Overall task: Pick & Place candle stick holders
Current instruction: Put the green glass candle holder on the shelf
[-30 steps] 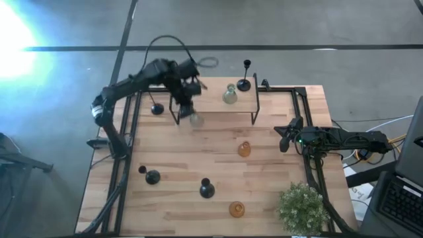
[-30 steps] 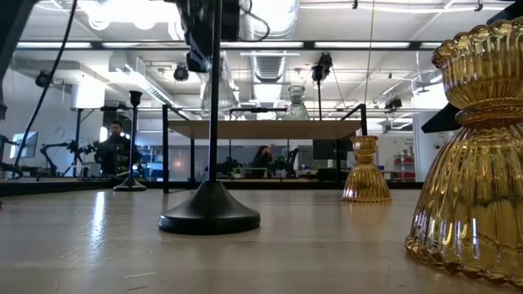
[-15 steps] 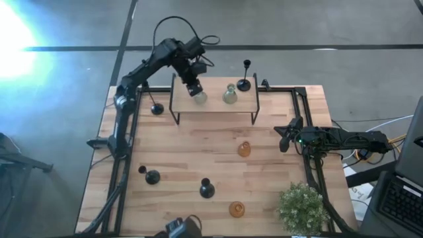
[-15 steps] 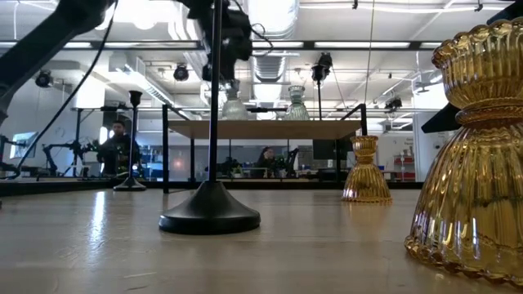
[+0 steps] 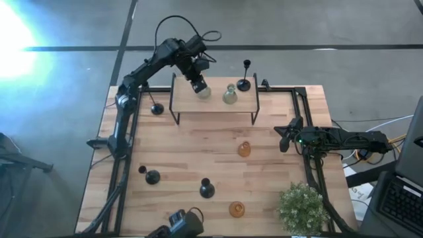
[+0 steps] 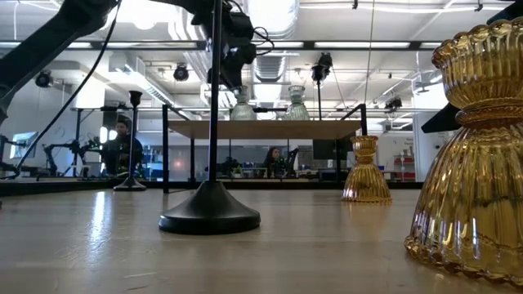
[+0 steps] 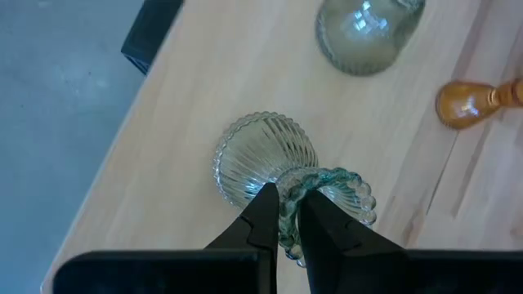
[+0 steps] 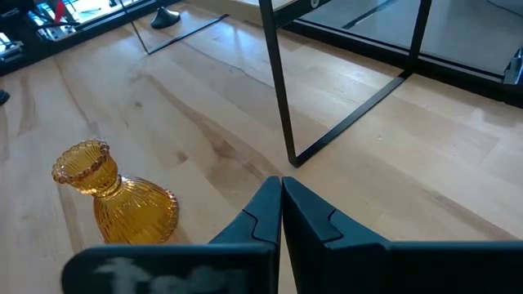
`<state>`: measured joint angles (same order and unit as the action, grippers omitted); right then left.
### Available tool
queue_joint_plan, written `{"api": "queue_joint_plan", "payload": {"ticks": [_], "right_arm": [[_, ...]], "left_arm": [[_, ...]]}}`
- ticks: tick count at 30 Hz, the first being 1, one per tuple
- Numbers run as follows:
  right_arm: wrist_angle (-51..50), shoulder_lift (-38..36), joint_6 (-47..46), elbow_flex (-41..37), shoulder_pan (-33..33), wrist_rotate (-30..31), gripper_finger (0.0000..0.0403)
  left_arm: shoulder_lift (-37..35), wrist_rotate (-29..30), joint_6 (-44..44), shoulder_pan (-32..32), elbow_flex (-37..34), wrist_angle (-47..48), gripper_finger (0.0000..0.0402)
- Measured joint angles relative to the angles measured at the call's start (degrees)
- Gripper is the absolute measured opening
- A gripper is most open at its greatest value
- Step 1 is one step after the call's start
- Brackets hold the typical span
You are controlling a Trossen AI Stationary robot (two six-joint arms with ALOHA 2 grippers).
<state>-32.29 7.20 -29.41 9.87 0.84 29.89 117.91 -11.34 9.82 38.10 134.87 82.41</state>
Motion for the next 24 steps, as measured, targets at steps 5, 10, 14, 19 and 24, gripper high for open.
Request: {"api": "queue_joint_plan", "payload": {"ticks": [5, 10, 14, 19, 24], "right_arm": [[0.0, 0.0, 0.0, 0.0, 0.0, 0.0, 0.0008], [0.0, 0.0, 0.0, 0.0, 0.0, 0.0, 0.0008], [0.0, 0.0, 0.0, 0.0, 0.0, 0.0, 0.0008], [0.0, 0.0, 0.0, 0.0, 0.0, 0.0, 0.0008], [0.0, 0.0, 0.0, 0.0, 0.0, 0.0, 0.0008]], "left_arm": [[0.0, -0.3, -0.1, 0.9, 0.0, 1.1, 0.0031], [0.0, -0.6, -0.7, 1.6, 0.1, 1.5, 0.0031], [0.0, -0.6, -0.8, 1.8, 0.1, 2.4, 0.0031], [0.0, -1.6, -0.8, 1.8, 0.1, 2.8, 0.0035], [0.0, -2.3, -0.8, 1.8, 0.1, 3.4, 0.0035]]}}
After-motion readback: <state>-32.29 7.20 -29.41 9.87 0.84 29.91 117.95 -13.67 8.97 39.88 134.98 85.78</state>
